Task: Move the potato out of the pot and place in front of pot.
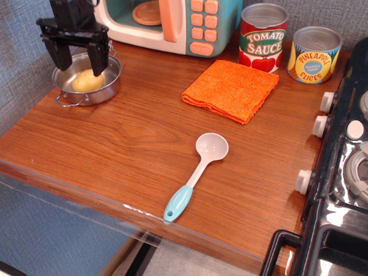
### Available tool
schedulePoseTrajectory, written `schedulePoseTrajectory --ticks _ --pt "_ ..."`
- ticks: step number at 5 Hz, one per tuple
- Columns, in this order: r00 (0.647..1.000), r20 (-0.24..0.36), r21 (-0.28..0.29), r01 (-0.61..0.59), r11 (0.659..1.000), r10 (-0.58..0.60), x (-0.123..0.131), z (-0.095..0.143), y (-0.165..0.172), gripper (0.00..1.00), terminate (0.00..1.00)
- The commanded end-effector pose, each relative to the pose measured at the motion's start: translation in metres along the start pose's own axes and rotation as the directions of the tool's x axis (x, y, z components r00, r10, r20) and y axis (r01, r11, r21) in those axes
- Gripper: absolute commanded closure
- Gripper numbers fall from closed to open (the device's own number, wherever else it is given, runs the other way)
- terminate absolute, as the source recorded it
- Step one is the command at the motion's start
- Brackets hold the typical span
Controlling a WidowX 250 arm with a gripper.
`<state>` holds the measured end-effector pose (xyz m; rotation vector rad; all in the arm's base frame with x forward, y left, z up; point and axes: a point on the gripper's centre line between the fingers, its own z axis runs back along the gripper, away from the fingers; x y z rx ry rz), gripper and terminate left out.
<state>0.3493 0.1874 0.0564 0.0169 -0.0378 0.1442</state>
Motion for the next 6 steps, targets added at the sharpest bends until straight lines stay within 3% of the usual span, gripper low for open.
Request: schedulePoseTrajectory --ticks 1,2,3,6 --pt "1.000 -0.008 0.057 -0.019 0.998 0.019 0.014 -0.003 0.019 0.00 0.00" --pt "0.999 -0.037 0.063 -0.003 0.998 0.005 0.011 -0.012 0.014 0.00 0.00" --pt "0.999 -0.032 0.047 -0.018 0.999 0.020 0.011 -0.012 0.016 1.00 0.00" --pt "0.992 0.108 -0.004 0.063 0.998 -0.062 0.018 0.037 -0.011 1.00 0.00"
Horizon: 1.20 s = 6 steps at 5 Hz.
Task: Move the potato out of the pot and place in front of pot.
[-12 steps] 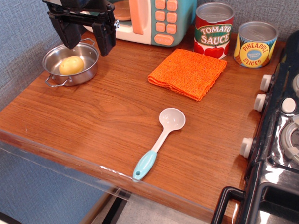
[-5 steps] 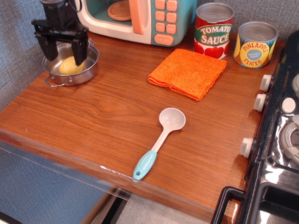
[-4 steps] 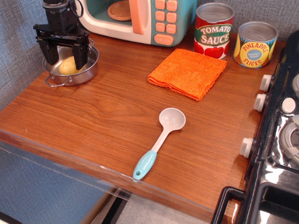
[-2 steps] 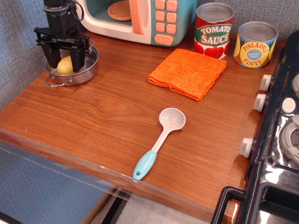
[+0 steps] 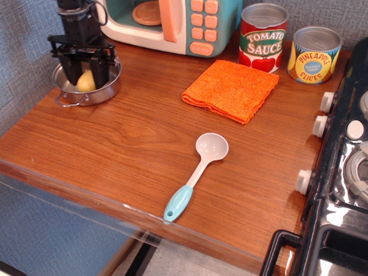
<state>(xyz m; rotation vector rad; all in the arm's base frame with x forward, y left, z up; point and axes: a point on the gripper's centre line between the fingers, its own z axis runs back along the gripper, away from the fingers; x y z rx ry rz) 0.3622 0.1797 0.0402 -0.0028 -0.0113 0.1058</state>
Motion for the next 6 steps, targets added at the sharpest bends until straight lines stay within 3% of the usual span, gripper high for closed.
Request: schedulePoseTrajectory --ticks 1,2,4,6 --pt "0.971 0.236 -0.005 0.041 0.999 -0.038 0.003 0.092 -0.012 1.00 0.00" --pt "0.969 0.235 0.017 0.069 0.997 -0.071 -0.032 0.103 -0.024 1.00 0.00" --pt "0.989 0.102 0.003 0.105 0.994 -0.105 -0.099 0.058 -0.041 1.00 0.00" --pt "0.998 0.015 0.015 0.068 0.998 -0.068 -0.112 0.022 -0.045 1.00 0.00"
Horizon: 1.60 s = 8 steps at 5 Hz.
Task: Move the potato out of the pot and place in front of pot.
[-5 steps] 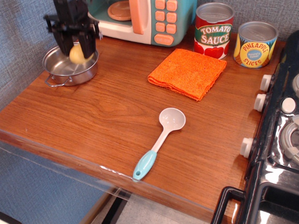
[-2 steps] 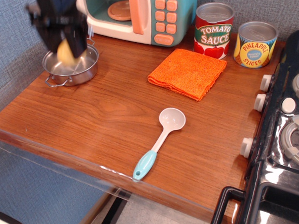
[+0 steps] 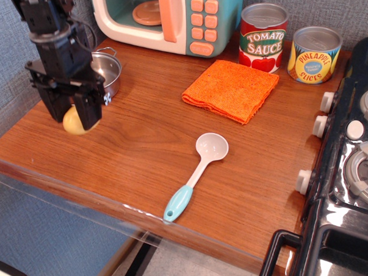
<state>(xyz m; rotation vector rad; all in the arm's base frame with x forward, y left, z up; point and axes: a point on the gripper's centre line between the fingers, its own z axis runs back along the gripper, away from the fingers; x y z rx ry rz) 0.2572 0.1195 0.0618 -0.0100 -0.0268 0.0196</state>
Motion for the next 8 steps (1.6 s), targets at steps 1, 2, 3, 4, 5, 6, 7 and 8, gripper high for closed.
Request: schedulePoseTrajectory --ticks 1,2,3,4,5,6,7,8 --pt "0.998 -0.041 0.057 -0.038 0.998 0.040 -0.009 -0.015 0.006 1.00 0.00" --pt "0.996 -0.066 0.066 -0.052 0.996 0.056 -0.016 -0.025 0.009 1.00 0.00" --pt "0.996 -0.071 0.068 -0.046 0.997 0.050 -0.016 -0.029 0.007 1.00 0.00" --pt "0.996 -0.074 0.070 -0.038 0.997 0.044 -0.016 -0.030 0.005 0.00 0.00" --pt "0.999 -0.024 0.060 -0.028 0.998 0.029 -0.014 -0.009 0.000 0.00 0.00" --pt "0.996 0.084 0.063 -0.010 0.998 0.005 -0.014 0.040 -0.006 0.00 0.00" --pt "0.992 0.125 0.044 -0.007 0.999 0.001 -0.017 0.073 -0.009 0.00 0.00" --pt "0.997 0.077 0.054 -0.008 0.999 0.004 -0.016 0.066 -0.009 0.00 0.00"
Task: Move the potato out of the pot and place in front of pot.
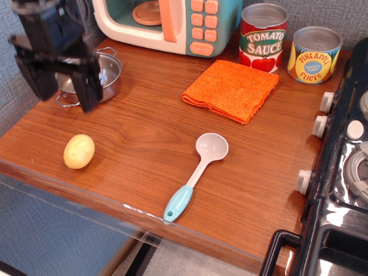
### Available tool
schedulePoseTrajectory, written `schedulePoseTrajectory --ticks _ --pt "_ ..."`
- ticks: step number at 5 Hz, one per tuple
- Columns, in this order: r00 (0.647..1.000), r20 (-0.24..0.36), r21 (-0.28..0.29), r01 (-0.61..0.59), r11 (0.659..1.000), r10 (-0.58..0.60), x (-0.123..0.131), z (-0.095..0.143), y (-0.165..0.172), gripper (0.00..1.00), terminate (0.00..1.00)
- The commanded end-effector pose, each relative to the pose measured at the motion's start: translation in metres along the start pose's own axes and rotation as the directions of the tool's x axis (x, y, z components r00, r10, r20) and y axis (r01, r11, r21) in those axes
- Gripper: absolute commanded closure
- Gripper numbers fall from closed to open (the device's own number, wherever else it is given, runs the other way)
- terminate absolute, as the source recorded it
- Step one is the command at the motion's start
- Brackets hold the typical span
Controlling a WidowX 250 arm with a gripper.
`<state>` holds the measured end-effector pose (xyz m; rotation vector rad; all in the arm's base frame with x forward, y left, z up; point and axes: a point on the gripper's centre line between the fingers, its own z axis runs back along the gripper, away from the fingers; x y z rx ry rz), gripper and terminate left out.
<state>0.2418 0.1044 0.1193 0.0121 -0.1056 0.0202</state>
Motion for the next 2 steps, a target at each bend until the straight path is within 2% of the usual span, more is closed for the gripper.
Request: schedulePoseTrajectory --ticks 1,2 --pt "1.000 -0.002 0.033 -0.005 0.999 0.005 -0.0015 0.0086 0.0068 0.00 0.00" --pt "1.000 -0.002 0.033 -0.005 0.999 0.005 -0.0015 0.0086 0.0068 0.00 1.00"
